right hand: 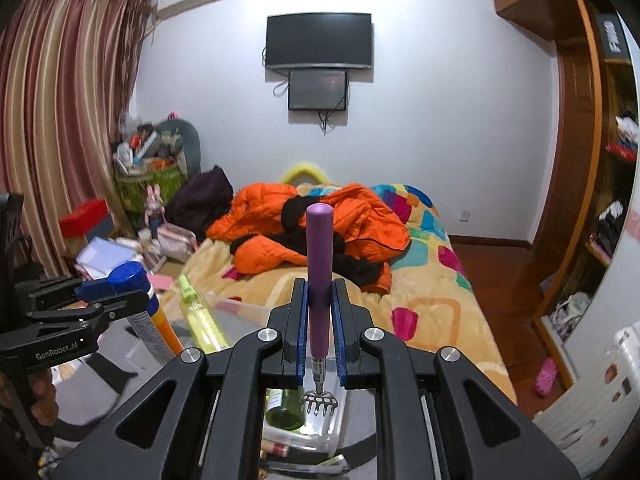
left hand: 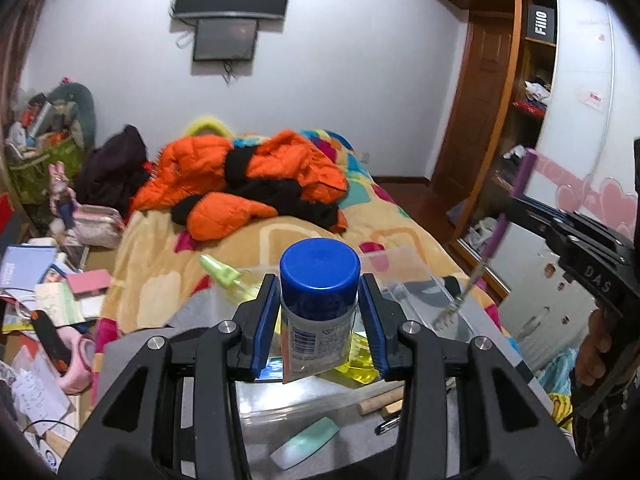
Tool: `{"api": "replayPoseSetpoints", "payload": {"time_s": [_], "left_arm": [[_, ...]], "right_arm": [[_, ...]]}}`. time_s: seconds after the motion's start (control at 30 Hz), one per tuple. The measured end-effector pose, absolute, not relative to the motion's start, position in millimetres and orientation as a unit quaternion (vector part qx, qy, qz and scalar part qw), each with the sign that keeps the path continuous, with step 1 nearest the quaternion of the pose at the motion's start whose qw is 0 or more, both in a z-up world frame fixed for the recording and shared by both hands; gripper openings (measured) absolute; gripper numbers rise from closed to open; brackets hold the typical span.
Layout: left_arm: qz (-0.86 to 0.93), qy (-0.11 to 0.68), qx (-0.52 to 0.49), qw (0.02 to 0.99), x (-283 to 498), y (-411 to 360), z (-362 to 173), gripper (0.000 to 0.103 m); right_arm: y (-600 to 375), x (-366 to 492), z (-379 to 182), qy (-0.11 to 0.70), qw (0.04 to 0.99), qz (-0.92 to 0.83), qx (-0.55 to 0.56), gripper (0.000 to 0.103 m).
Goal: Organize objects
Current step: 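Carry the sunscreen tube with the left gripper while the right carries the purple pen toward the bin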
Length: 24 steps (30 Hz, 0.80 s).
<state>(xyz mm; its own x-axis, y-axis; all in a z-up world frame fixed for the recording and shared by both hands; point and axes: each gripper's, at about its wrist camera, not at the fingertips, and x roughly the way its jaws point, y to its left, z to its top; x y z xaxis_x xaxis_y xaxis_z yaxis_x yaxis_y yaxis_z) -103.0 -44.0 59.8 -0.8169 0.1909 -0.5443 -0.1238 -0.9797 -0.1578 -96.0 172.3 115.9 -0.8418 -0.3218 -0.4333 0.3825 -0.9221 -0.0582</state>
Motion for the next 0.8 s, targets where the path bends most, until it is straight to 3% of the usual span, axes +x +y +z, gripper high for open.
{"api": "replayPoseSetpoints", "payload": {"time_s": [0.3, 0.8], "left_arm": [[0.925, -0.098, -0.343, 0.134, -127.7, -35.1, 28.7, 0.040], [0.921, -0.102, -0.361, 0.102, -134.9, -63.8, 11.2, 0.040]], "right_arm": [[124.2, -123.4, 90.1, 0.173, 0.169, -0.944, 0.224, 0.010], [79.2, -148.0, 61.8, 0.203, 0.202, -0.924, 0.253, 0.012]]}}
